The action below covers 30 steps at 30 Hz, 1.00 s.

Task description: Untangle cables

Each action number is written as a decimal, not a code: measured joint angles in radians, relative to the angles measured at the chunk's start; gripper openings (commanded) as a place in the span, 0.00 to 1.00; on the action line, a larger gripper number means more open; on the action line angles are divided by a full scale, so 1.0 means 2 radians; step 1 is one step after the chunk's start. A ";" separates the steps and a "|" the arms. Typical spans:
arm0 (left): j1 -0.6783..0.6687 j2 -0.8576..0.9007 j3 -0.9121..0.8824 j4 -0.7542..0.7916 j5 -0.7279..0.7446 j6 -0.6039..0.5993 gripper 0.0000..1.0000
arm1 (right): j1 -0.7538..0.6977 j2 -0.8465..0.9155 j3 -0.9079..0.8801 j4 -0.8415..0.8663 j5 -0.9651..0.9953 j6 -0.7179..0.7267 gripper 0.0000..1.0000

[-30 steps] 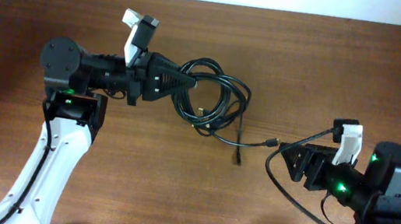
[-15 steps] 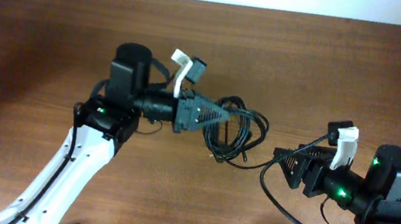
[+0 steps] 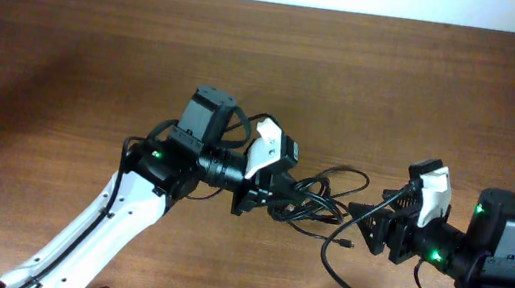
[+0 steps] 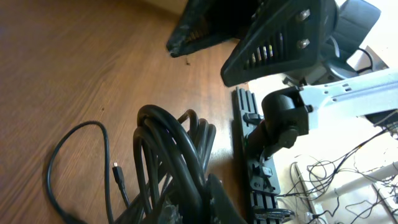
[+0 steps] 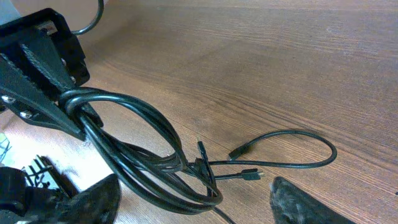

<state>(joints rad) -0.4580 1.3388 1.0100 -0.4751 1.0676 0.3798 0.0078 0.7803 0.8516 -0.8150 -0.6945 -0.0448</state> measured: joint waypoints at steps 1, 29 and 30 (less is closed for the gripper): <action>-0.001 0.000 0.000 0.000 0.007 0.008 0.00 | 0.000 0.000 0.000 0.000 -0.003 -0.010 0.81; -0.093 0.000 0.000 0.066 0.038 0.077 0.00 | 0.001 -0.002 -0.001 -0.014 -0.093 -0.178 0.04; -0.093 0.000 0.000 0.066 0.038 0.077 0.00 | 0.001 -0.003 -0.001 -0.014 -0.094 -0.178 0.04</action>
<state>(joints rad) -0.6430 1.3388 1.0100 -0.3431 1.1442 0.5339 0.0097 0.7746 0.8505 -0.8440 -0.8825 -0.4011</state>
